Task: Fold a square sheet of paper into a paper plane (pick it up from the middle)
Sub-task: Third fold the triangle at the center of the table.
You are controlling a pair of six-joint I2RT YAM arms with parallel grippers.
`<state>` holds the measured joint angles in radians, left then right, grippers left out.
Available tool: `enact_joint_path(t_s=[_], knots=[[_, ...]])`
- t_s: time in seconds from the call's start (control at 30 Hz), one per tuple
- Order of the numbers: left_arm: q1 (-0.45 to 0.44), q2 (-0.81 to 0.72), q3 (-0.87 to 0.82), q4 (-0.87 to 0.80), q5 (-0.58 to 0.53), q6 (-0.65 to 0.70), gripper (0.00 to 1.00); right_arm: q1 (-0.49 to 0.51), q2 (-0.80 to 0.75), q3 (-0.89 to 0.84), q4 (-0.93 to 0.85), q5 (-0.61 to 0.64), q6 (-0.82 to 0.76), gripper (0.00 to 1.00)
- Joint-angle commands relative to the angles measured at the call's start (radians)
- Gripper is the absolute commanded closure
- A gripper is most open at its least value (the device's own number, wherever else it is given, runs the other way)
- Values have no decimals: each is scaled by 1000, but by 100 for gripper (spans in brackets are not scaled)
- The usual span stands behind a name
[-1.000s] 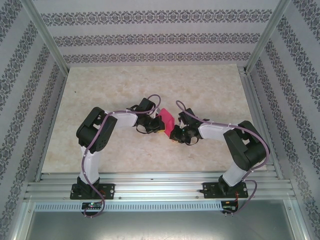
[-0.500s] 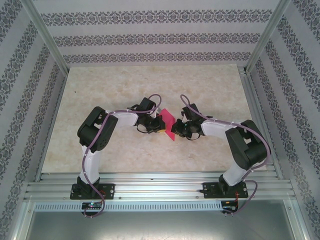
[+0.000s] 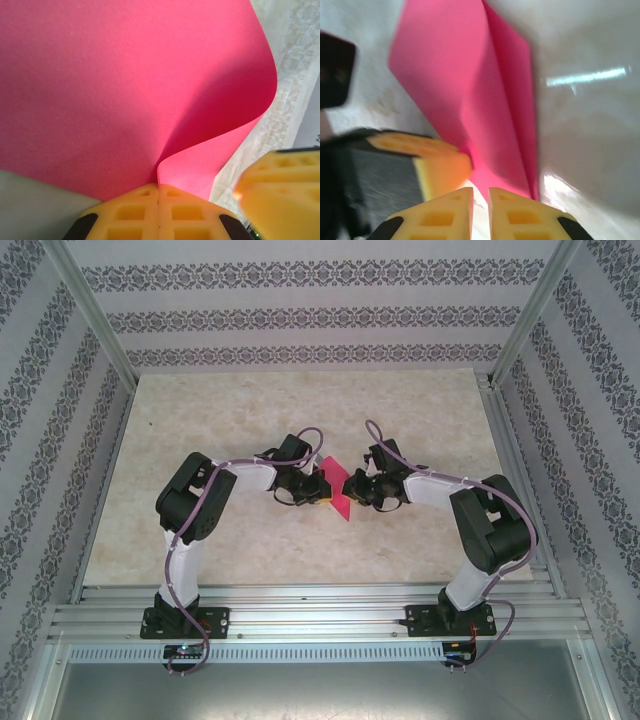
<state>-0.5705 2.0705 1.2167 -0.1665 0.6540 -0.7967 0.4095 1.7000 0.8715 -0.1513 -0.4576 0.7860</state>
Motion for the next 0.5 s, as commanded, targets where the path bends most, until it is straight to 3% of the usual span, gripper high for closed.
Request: enact_joint_path(t_s=[0.0, 0.2, 0.27, 0.47], knots=[[2, 43, 6, -44, -26, 28, 95, -28, 49, 41, 37, 0, -18, 84], [2, 50, 11, -50, -21, 32, 95, -49, 188, 56, 116, -72, -2, 84], [3, 48, 6, -43, -21, 26, 95, -49, 220, 59, 94, -44, -6, 85], [3, 45, 7, -55, -23, 33, 95, -55, 112, 75, 14, 13, -35, 84]])
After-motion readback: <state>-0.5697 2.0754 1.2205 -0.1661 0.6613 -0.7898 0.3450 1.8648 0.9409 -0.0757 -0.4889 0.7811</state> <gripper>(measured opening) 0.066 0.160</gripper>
